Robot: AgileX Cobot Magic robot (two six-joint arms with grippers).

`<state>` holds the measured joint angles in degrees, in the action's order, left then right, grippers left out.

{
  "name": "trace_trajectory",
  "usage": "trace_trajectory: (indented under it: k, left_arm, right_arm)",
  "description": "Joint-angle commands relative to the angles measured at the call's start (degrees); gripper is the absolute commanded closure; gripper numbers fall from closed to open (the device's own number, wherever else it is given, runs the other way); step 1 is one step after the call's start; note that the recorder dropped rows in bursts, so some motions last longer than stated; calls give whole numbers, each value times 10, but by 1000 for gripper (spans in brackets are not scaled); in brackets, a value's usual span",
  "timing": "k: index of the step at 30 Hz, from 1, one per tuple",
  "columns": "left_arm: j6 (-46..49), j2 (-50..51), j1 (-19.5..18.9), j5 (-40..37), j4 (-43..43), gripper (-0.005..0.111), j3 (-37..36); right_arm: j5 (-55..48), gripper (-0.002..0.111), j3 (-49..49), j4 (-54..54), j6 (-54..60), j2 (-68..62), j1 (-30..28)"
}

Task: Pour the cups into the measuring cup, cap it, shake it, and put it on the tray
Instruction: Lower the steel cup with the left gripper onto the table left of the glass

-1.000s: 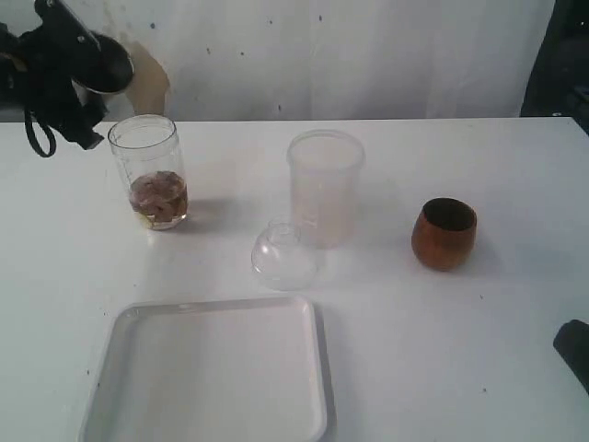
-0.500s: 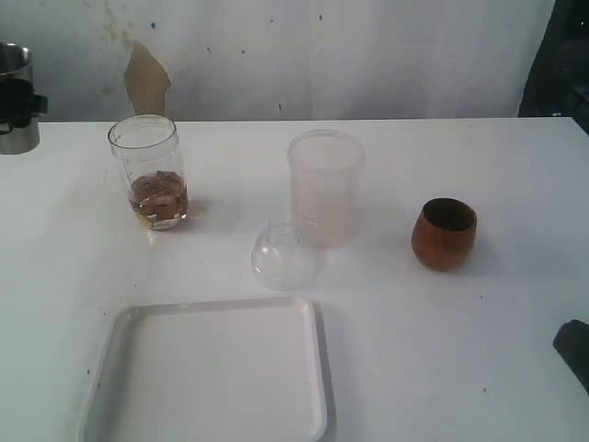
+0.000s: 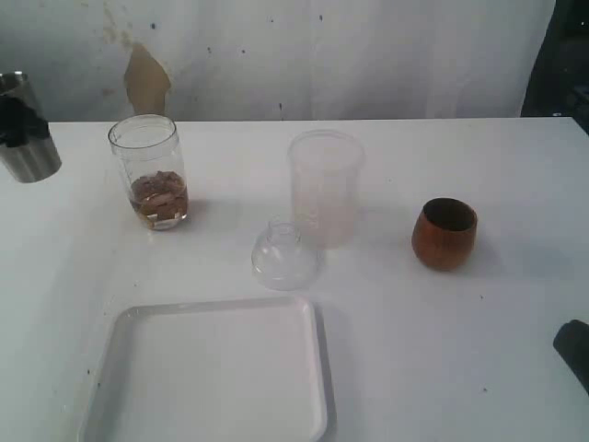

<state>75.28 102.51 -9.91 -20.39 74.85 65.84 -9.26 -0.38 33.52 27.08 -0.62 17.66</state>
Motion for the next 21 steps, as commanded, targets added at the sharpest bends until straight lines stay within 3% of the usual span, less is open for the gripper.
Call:
trace_trajectory:
  k: [1,8,12,21]
  left_arm:
    - [333,-26,3,-34,251,107,-67]
    - [389,-26,3,-88,251,107,-111]
    - [456,-26,3,-158,251,107,-141]
    - [458,-24,3,-226,215,107,-186]
  right_arm:
    - [-1,108,4,-2,-1,-1,-6]
    - [-1,108,4,-2,-1,-1,-6]
    - [-1,108,4,-2,-15,-1,-6]
    - [-1,108,4,-2,-15,-1,-6]
